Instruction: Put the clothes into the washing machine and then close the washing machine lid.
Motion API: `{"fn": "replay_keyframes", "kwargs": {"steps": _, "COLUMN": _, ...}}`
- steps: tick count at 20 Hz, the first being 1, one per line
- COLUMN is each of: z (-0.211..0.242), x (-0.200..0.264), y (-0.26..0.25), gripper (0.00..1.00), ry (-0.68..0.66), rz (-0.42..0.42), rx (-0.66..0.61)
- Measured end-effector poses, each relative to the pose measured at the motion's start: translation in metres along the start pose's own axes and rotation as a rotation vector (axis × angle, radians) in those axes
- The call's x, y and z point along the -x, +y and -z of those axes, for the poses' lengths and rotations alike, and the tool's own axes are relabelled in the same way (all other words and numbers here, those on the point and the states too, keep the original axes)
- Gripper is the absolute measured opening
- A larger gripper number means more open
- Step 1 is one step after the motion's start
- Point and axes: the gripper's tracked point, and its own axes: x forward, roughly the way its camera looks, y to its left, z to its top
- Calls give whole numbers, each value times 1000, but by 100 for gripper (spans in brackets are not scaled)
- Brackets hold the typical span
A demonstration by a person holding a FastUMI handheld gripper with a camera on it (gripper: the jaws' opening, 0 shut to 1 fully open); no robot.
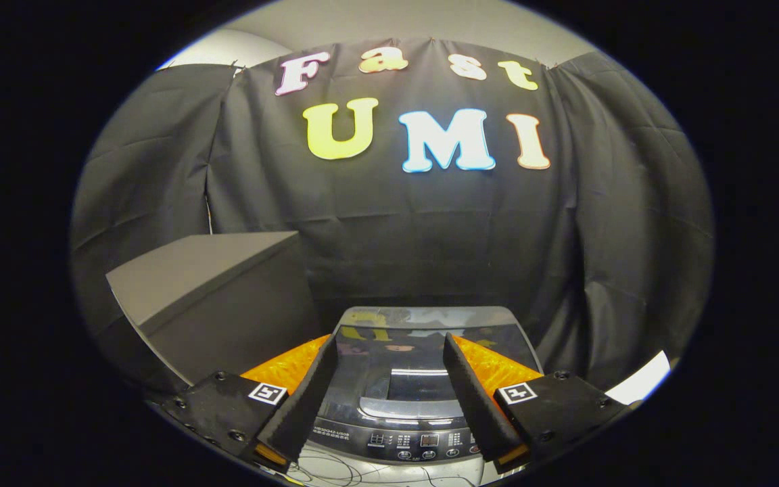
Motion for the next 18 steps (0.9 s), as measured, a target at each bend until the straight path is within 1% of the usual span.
{"fn": "replay_keyframes", "kwargs": {"steps": 8, "z": -30, "x": 79, "y": 4, "gripper": 98, "ry": -113, "rz": 10, "rx": -29}}
{"fn": "replay_keyframes", "kwargs": {"steps": 18, "z": -36, "x": 180, "y": 14, "gripper": 97, "ry": -209, "rz": 21, "rx": -34}}
